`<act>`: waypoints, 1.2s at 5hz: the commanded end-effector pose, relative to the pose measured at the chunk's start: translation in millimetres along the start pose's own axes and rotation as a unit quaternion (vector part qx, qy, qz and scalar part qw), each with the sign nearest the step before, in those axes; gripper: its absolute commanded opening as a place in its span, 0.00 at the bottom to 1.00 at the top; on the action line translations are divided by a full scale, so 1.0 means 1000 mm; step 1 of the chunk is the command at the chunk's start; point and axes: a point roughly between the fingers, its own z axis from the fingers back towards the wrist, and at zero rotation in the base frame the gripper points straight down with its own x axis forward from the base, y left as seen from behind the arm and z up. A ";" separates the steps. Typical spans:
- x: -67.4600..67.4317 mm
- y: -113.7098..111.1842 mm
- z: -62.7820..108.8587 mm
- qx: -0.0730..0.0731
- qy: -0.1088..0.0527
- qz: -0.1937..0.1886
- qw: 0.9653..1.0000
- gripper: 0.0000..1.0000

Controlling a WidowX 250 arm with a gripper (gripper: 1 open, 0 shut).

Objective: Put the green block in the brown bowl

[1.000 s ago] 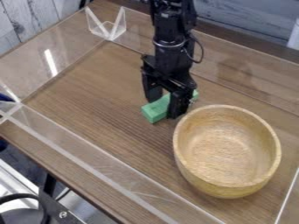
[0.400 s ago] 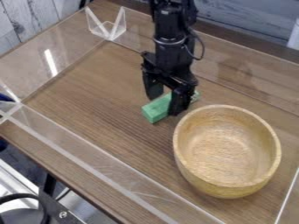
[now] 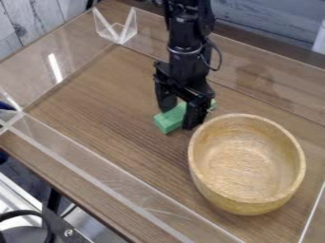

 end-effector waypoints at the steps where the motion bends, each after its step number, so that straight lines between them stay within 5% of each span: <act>1: 0.005 -0.001 0.020 0.010 -0.028 -0.003 1.000 1.00; 2: 0.007 0.001 0.014 0.010 -0.022 0.000 1.000 0.00; 3: 0.007 0.001 0.012 0.010 -0.020 0.002 1.000 0.00; 6: 0.024 -0.007 0.069 0.020 -0.069 0.002 0.997 0.00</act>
